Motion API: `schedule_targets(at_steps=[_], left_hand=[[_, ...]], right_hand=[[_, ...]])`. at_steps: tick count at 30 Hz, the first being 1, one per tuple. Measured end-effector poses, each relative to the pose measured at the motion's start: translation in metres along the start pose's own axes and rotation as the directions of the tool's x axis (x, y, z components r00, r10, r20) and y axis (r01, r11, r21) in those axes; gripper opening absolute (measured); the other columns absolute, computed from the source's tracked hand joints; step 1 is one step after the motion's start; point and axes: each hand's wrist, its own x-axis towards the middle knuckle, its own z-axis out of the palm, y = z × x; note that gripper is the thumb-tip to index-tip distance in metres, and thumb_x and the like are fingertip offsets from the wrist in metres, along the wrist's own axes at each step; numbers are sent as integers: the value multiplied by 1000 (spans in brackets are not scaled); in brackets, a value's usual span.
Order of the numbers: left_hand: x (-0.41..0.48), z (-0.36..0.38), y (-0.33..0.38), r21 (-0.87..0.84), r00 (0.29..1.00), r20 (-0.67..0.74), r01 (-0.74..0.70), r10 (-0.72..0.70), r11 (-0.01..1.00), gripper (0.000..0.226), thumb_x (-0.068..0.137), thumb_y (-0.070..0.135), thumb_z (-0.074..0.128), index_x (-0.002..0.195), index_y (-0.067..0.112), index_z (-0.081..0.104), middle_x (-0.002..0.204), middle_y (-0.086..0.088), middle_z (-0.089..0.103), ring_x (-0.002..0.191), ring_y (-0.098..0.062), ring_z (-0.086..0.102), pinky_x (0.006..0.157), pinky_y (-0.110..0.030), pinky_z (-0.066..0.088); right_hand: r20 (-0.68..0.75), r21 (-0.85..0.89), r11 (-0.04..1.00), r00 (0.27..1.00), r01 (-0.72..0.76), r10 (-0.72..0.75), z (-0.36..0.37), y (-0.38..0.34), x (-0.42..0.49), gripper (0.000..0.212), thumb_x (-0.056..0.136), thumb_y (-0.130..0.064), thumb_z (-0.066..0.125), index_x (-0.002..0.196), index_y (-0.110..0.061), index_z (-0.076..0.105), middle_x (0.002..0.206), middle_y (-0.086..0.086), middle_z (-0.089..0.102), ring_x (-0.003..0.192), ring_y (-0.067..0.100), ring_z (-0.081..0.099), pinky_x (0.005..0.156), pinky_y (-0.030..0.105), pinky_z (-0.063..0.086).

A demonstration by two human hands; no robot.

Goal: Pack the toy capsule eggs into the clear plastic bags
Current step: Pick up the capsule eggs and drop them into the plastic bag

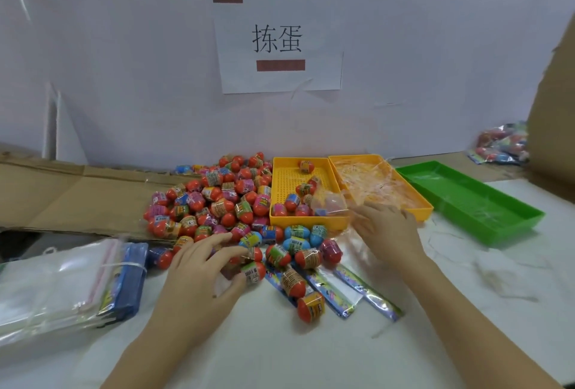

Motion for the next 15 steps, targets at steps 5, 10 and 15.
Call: schedule_targets(at_steps=[5, 10, 15], left_hand=[[13, -8, 19, -288, 993, -119, -8, -28, 958, 43, 82, 20, 76, 113, 42, 57, 126, 25, 48, 124, 1, 44, 108, -36, 36], [29, -19, 52, -691, 995, 77, 99, -63, 716, 67, 56, 73, 69, 118, 52, 56, 121, 31, 60, 116, 12, 52, 96, -22, 45], [33, -6, 70, -963, 994, -24, 5, -105, 269, 68, 67, 53, 82, 128, 35, 61, 126, 7, 67, 117, -14, 63, 84, -25, 56]], right_hand=[[-423, 548, 818, 902, 177, 88, -30, -21, -14, 20, 96, -25, 55, 112, -23, 68, 117, -3, 66, 113, 22, 58, 98, 51, 43], [-398, 570, 716, 898, 404, -189, -63, -93, -44, 34, 95, -48, 42, 108, -29, 68, 97, -13, 68, 85, 10, 62, 70, 27, 51], [-335, 249, 835, 853, 490, -400, -50, -136, -56, 60, 86, -45, 42, 141, -22, 48, 124, -4, 61, 108, 18, 56, 87, 34, 48]])
